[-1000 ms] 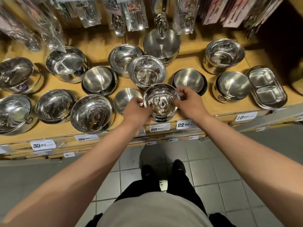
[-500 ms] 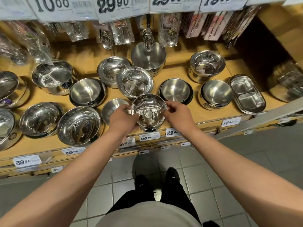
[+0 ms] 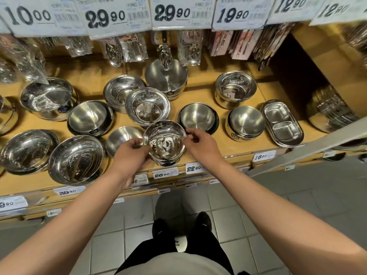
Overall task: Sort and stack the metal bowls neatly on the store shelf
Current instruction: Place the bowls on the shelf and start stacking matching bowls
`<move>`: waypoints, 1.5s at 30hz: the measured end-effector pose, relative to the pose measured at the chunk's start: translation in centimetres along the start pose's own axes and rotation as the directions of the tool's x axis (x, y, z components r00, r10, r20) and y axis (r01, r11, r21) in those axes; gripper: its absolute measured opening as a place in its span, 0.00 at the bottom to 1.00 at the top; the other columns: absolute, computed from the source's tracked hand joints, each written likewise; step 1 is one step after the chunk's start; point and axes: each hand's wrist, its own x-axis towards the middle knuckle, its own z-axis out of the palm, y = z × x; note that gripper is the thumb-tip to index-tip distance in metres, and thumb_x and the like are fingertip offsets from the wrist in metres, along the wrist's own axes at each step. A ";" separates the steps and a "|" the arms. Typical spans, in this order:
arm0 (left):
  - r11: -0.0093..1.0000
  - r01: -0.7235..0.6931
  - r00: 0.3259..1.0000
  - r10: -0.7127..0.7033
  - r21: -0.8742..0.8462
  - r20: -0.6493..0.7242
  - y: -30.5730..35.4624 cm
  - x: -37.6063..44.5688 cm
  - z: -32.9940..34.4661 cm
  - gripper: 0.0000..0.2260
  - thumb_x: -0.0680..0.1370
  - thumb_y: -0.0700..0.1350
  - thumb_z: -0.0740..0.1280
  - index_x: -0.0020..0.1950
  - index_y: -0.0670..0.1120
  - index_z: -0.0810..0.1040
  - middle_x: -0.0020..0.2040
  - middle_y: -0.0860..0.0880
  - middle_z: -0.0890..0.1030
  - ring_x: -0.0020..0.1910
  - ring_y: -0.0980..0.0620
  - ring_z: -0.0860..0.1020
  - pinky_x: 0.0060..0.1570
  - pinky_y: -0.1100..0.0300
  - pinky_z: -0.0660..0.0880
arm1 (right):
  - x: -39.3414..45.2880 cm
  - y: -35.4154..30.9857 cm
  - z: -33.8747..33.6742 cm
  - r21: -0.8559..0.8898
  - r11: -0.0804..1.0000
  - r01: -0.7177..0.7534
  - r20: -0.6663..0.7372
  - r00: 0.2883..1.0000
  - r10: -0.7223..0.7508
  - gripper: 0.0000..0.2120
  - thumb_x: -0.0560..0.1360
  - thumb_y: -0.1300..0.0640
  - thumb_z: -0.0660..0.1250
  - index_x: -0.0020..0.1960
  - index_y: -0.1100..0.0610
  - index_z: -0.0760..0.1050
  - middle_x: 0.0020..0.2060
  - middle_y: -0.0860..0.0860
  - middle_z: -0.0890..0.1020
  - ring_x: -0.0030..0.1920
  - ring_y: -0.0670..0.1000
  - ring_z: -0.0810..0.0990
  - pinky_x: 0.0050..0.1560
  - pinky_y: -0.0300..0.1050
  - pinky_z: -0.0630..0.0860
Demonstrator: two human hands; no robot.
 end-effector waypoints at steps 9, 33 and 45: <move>0.992 -0.102 0.970 0.085 -0.067 -0.226 -0.7 -3.6 -0.2 0.05 0.81 0.38 0.67 0.49 0.47 0.78 0.47 0.48 0.81 0.43 0.54 0.82 0.44 0.58 0.78 | 0.1 4.7 -13.6 -0.010 0.991 -0.132 -0.452 0.885 0.113 0.12 0.79 0.57 0.64 0.61 0.54 0.79 0.49 0.50 0.83 0.54 0.55 0.81 0.55 0.47 0.76; 0.997 -0.047 0.999 0.049 -0.063 0.025 -0.6 -8.3 14.9 0.05 0.82 0.42 0.66 0.57 0.46 0.79 0.57 0.46 0.80 0.53 0.53 0.80 0.49 0.57 0.83 | 2.0 3.3 -18.9 0.144 0.923 -0.357 0.131 0.931 0.340 0.12 0.81 0.65 0.64 0.64 0.63 0.75 0.51 0.54 0.81 0.43 0.55 0.87 0.33 0.39 0.82; 0.910 0.050 0.953 0.079 -0.411 0.292 1.7 -8.2 16.5 0.26 0.73 0.63 0.67 0.66 0.50 0.77 0.55 0.50 0.86 0.56 0.42 0.85 0.48 0.47 0.83 | -1.1 -1.3 -18.9 0.223 0.902 -0.369 0.493 0.841 0.223 0.09 0.82 0.65 0.62 0.59 0.62 0.77 0.50 0.59 0.87 0.48 0.54 0.88 0.44 0.43 0.84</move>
